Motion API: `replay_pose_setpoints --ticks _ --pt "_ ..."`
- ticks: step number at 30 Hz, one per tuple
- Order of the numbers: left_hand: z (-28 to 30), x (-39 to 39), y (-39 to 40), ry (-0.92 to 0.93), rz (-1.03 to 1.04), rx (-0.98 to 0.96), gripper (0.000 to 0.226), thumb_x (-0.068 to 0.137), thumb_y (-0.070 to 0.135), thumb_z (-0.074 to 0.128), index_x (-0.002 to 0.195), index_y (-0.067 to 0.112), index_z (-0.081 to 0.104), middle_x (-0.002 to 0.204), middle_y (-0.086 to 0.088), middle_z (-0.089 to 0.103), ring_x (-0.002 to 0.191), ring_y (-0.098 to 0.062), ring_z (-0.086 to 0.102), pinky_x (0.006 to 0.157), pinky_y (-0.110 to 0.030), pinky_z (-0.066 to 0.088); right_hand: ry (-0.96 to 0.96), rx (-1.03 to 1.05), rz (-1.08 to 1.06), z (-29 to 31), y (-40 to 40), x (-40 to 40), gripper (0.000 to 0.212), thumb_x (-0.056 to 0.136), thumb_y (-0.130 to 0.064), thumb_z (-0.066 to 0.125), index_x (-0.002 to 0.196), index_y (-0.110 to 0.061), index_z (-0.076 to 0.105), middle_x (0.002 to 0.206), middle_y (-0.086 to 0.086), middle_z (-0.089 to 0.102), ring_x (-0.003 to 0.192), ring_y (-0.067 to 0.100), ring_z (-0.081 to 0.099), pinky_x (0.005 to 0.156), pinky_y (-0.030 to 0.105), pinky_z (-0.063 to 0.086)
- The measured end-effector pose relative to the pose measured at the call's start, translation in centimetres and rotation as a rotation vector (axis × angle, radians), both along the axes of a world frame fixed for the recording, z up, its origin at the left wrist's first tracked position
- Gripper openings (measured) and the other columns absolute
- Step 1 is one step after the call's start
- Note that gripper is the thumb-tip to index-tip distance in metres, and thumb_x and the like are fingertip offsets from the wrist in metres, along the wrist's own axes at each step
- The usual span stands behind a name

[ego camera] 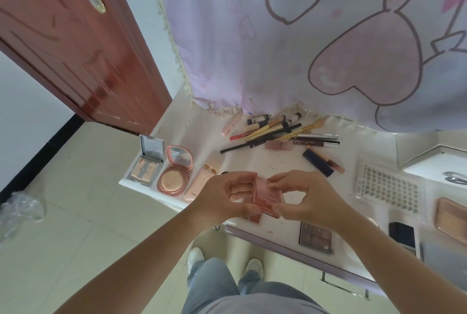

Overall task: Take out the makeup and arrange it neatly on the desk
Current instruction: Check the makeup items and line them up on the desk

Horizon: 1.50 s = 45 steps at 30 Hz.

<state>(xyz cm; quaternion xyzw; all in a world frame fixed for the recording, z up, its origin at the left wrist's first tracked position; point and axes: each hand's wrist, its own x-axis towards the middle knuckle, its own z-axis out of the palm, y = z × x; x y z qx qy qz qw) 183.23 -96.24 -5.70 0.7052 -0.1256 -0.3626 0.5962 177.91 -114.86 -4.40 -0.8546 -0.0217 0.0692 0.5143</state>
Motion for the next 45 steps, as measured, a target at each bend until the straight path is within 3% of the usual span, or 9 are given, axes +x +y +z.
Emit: replay_pose_setpoints --ticks 4,9,13,16,20,26,38,42,45 --pt "-0.4 -0.1 -0.6 0.079 -0.046 0.037 0.052 0.075 -0.017 0.06 0.112 0.019 0.054 0.079 0.022 0.071 0.078 0.005 0.067 0.072 -0.013 0.054 0.068 0.025 -0.092 -1.2 -0.6 0.3 0.031 0.072 -0.024 0.073 0.102 -0.016 0.069 0.091 -0.016 0.062 0.078 -0.01 0.061 0.07 0.003 0.047" --pt "-2.7 -0.5 -1.8 0.123 -0.085 0.153 0.058 0.079 -0.011 0.06 0.129 0.016 0.045 0.109 -0.006 0.063 0.09 -0.016 0.062 0.086 -0.023 0.05 0.236 0.004 -0.145 -4.0 -1.7 -0.1 0.019 0.091 -0.016 0.051 0.102 -0.014 0.066 0.087 -0.006 0.066 0.076 0.002 0.06 0.065 0.01 0.051" --pt "-5.5 -1.2 -3.0 0.144 -0.092 0.258 0.053 0.077 -0.017 0.058 0.127 -0.002 0.049 0.092 -0.008 0.059 0.083 -0.015 0.057 0.076 -0.015 0.049 0.427 0.22 -0.394 -6.2 -3.1 0.0 0.024 0.095 -0.017 0.043 0.09 -0.004 0.062 0.075 0.001 0.065 0.061 0.008 0.063 0.054 0.014 0.053" --pt "-6.9 -2.0 -4.2 0.128 -0.089 0.349 0.049 0.078 -0.012 0.058 0.125 0.0 0.051 0.079 -0.004 0.056 0.079 -0.014 0.054 0.084 -0.023 0.046 0.438 0.067 -0.422 -8.0 -3.8 0.1 0.023 0.095 -0.019 0.043 0.086 -0.008 0.061 0.074 -0.003 0.065 0.062 0.012 0.054 0.053 0.018 0.044" --pt "-8.8 -2.9 -5.3 0.049 -0.116 0.487 0.048 0.077 -0.003 0.064 0.123 0.004 0.052 0.079 -0.005 0.061 0.075 -0.013 0.053 0.07 -0.017 0.045 0.469 -0.027 -0.41 -9.6 -3.8 0.4 0.025 0.095 -0.02 0.044 0.082 -0.008 0.062 0.074 -0.007 0.063 0.056 0.011 0.047 0.047 0.012 0.04" --pt "-9.7 -3.6 -5.8 -0.162 -0.185 0.652 0.042 0.084 0.008 0.057 0.125 0.004 0.049 0.113 -0.017 0.063 0.109 -0.028 0.056 0.09 -0.029 0.043 0.457 -0.168 -0.328 -10.3 -3.2 0.6 0.026 0.096 -0.023 0.042 0.089 -0.008 0.063 0.081 -0.005 0.063 0.056 0.007 0.051 0.055 0.015 0.038" --pt "-10.5 -4.2 -6.1 -0.394 -0.26 0.841 0.021 0.09 0.01 0.049 0.109 0.003 0.054 0.106 -0.013 0.064 0.1 -0.028 0.059 0.082 -0.034 0.046 0.426 -0.166 -0.281 -9.7 -3.6 -0.4 0.03 0.096 -0.023 0.043 0.116 -0.009 0.059 0.105 0.005 0.064 0.073 0.011 0.059 0.073 0.019 0.044" --pt "-10.5 -4.4 -6.0 -0.407 -0.245 0.832 0.019 0.09 0.012 0.049 0.106 0.004 0.056 0.104 -0.011 0.065 0.098 -0.027 0.059 0.08 -0.032 0.047 0.332 -0.433 -0.276 -10.1 -5.0 -1.6 0.03 0.093 -0.021 0.05 0.118 -0.007 0.059 0.121 0.007 0.061 0.11 0.023 0.055 0.092 0.024 0.037" --pt "-10.2 -4.6 -5.7 -0.413 -0.231 0.819 0.02 0.091 0.015 0.047 0.107 0.006 0.057 0.101 -0.01 0.067 0.096 -0.025 0.06 0.08 -0.032 0.048 0.063 -0.634 -0.163 -10.3 -6.0 -3.9 0.032 0.076 -0.024 0.069 0.098 0.0 0.068 0.102 0.016 0.068 0.098 0.038 0.061 0.088 0.045 0.047"
